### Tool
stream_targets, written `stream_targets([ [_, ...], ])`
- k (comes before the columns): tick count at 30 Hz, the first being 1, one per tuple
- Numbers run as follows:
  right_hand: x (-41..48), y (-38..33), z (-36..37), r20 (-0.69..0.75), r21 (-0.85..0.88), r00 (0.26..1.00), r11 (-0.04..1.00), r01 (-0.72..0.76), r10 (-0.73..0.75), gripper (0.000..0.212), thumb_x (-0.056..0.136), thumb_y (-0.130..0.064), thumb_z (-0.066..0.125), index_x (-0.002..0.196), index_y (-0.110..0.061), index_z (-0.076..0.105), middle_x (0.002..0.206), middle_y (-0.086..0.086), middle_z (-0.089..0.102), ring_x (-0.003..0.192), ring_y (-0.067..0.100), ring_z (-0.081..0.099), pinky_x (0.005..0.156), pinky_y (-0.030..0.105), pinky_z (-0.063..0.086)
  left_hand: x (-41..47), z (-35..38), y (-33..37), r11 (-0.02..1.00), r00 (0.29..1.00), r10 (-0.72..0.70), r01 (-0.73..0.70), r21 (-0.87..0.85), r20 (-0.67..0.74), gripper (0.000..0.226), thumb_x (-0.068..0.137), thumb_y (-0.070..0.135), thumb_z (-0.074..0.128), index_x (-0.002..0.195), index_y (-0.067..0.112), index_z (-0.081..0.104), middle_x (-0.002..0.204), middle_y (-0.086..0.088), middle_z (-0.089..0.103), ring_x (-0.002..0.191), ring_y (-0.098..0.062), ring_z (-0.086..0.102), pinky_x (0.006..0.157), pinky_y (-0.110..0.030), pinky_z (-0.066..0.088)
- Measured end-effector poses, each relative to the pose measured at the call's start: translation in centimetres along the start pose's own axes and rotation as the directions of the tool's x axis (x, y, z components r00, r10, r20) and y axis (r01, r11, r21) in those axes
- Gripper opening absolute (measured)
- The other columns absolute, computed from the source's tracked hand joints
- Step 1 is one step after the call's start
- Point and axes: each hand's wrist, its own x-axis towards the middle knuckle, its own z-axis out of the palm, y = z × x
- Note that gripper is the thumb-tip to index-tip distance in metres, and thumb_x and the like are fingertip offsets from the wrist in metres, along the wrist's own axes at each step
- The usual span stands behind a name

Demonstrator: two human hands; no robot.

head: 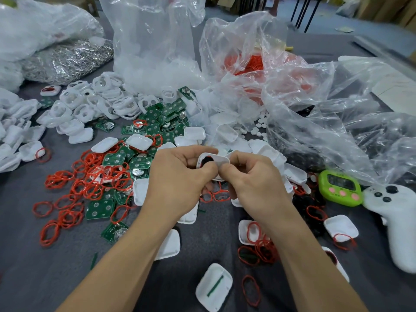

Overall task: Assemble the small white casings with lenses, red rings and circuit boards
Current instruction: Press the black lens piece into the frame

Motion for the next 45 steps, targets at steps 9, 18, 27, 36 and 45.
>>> stream_targets([
  [9, -0.2, -0.1, 0.1, 0.011, 0.063, 1.0, 0.998, -0.006, 0.005, 0.023, 0.094, -0.025, 0.071, 0.073, -0.016, 0.071, 0.056, 0.005, 0.065, 0.045, 0.008, 0.048, 0.049, 0.026, 0.038, 0.2, -0.5, 0.0, 0.999, 0.998, 0.037, -0.036, -0.015, 0.056, 0.024, 0.078, 0.008, 0.069, 0.086, 0.026, 0.083, 0.05, -0.01, 0.066, 0.038, -0.016, 0.053, 0.043, -0.018, 0.041],
  [18, -0.2, -0.5, 0.3, -0.057, 0.085, 0.993, 0.992, -0.098, 0.103, 0.024, 0.086, -0.022, 0.074, 0.068, -0.009, 0.065, 0.055, 0.014, 0.06, 0.049, 0.022, 0.052, 0.048, 0.033, 0.043, 0.2, -0.4, -0.1, 0.99, 0.99, -0.056, 0.072, -0.125, 0.129, 0.026, 0.089, -0.006, 0.068, 0.095, 0.016, 0.08, 0.065, -0.01, 0.073, 0.046, -0.015, 0.061, 0.044, -0.021, 0.048],
  [27, -0.4, -1.9, 0.0, 0.153, 0.667, 0.947, 0.677, -0.309, 0.282, 0.044, 0.09, -0.006, 0.068, 0.049, -0.021, 0.062, 0.048, -0.002, 0.051, 0.044, 0.008, 0.041, 0.038, 0.017, 0.028, 0.5, -1.3, 0.0, 0.837, 0.862, -0.013, 0.287, -0.466, 0.507, 0.041, 0.086, 0.01, 0.067, 0.127, 0.014, 0.069, 0.114, -0.003, 0.076, 0.097, -0.013, 0.072, 0.087, -0.025, 0.057],
  [36, -0.8, -2.4, 0.0, 0.14, 0.599, 0.952, 0.743, -0.3, 0.271, 0.031, 0.09, -0.015, 0.068, 0.059, -0.018, 0.069, 0.05, 0.002, 0.055, 0.042, 0.013, 0.042, 0.038, 0.019, 0.034, 0.6, -1.4, 0.2, 0.8, 0.843, 0.048, 0.288, -0.526, 0.535, 0.047, 0.091, 0.006, 0.057, 0.138, 0.015, 0.059, 0.112, -0.005, 0.074, 0.09, -0.016, 0.071, 0.086, -0.025, 0.056],
  [45, 0.6, -0.6, -4.5, -0.434, 0.012, 0.898, 0.997, -0.076, 0.074, 0.034, 0.089, -0.046, 0.07, 0.066, -0.021, 0.071, 0.057, -0.002, 0.068, 0.045, 0.008, 0.054, 0.054, 0.031, 0.044, 1.4, -2.5, -0.3, 0.74, 0.836, -0.027, 0.385, -0.551, 0.548, 0.047, 0.089, 0.026, 0.065, 0.136, 0.021, 0.066, 0.128, -0.007, 0.071, 0.113, -0.02, 0.069, 0.099, -0.034, 0.056],
])
